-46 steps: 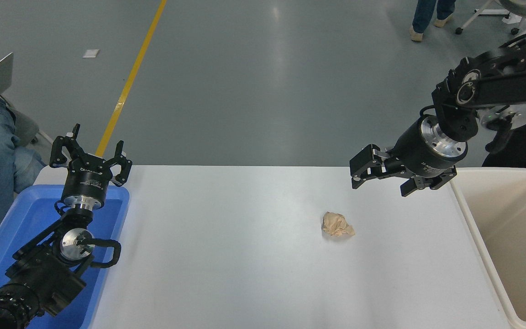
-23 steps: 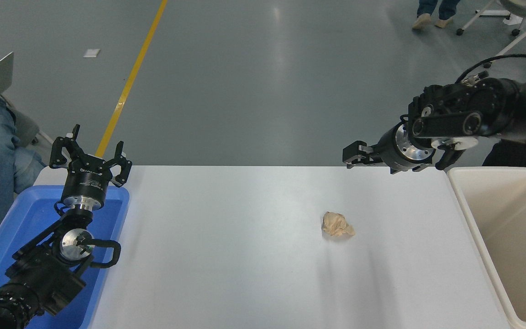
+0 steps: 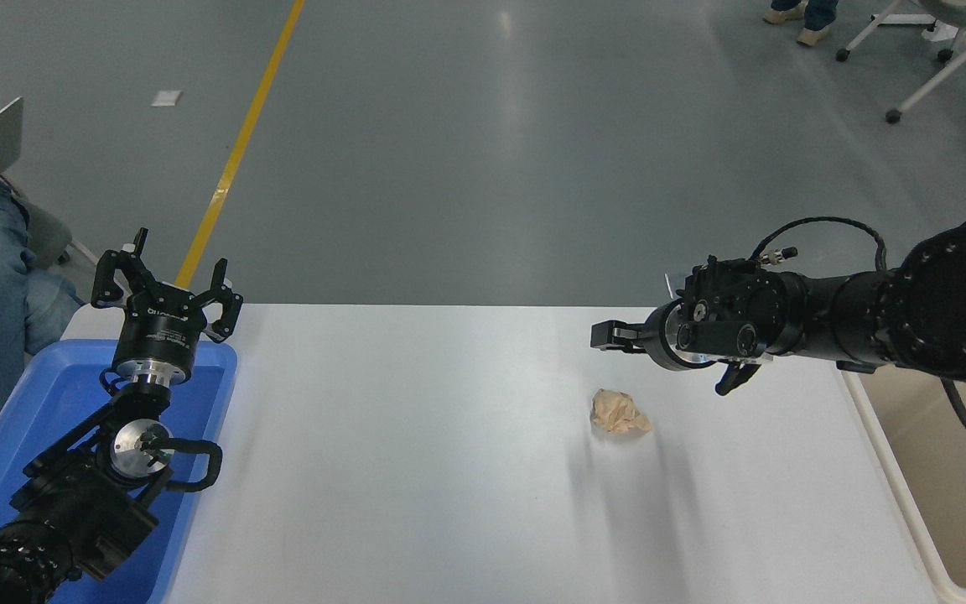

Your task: Pick up paper ball place in dustbin

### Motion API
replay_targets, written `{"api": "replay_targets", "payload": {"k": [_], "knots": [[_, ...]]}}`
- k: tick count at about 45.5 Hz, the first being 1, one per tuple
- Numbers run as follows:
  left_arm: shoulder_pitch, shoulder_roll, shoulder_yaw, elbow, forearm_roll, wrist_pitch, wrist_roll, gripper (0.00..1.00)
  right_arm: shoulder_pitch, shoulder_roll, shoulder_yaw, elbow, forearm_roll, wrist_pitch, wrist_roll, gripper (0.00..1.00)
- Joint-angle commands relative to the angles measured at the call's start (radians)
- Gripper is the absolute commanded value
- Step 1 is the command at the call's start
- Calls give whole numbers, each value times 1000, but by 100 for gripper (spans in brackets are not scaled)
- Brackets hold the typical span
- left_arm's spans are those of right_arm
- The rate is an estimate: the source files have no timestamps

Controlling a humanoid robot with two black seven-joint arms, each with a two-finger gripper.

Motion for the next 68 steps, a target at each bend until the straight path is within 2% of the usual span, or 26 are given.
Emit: {"api": "replay_targets", "payload": {"k": [1,47,62,68], "knots": [[-1,1,0,0,0,0,0,99,-96,10,45,-66,0,-11,2,100],[1,1,0,0,0,0,0,99,-235,10,157,-173,0,-17,3,100],[1,-1,0,0,0,0,0,99,-269,10,186,-184,-2,-50,14,100],[-1,1,0,0,0,0,0,99,-284,10,184,-184,-22,-93,31,97]]}}
